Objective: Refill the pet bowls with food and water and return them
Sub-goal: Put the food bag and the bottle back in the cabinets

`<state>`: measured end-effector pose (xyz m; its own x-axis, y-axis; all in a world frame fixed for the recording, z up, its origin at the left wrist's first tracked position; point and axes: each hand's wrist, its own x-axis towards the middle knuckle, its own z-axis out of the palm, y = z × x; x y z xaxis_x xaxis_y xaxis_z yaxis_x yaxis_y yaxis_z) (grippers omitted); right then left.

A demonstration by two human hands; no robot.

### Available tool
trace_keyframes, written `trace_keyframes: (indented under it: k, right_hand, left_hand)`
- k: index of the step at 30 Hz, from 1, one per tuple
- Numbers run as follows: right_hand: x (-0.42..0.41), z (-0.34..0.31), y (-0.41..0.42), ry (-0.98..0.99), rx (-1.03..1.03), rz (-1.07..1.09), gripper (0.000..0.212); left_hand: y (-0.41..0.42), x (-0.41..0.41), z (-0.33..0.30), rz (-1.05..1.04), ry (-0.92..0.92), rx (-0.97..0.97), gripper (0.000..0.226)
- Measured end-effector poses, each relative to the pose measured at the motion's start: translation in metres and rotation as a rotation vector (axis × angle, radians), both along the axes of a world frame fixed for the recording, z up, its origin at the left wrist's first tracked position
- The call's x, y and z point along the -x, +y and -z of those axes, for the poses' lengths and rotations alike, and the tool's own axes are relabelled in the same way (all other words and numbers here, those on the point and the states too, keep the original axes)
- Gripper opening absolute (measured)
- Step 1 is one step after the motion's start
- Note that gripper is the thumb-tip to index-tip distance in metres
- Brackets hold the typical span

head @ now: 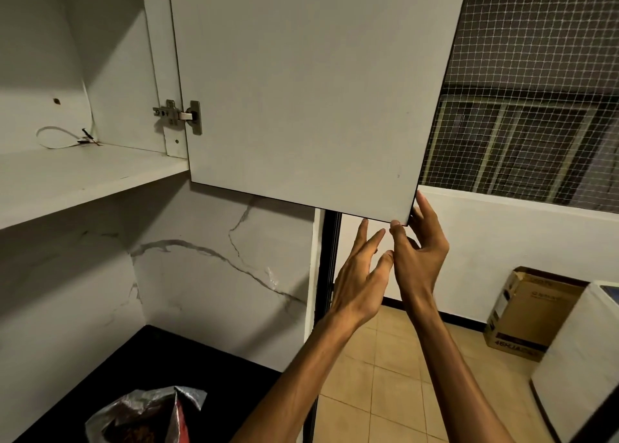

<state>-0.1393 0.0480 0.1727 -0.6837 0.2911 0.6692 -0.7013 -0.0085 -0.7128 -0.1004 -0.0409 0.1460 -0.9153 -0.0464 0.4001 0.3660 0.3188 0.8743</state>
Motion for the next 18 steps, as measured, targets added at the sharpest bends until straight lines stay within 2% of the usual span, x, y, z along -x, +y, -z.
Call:
trace_keyframes:
  k: [9, 18]
  right_hand:
    - [0.002, 0.003, 0.005, -0.064, -0.122, -0.032, 0.069]
    - [0.01, 0.017, 0.006, -0.106, -0.212, -0.022, 0.064]
  left_hand:
    - [-0.002, -0.001, -0.004, 0.025, 0.01, -0.005, 0.06]
    - [-0.005, -0.01, 0.004, 0.014, -0.018, -0.014, 0.06]
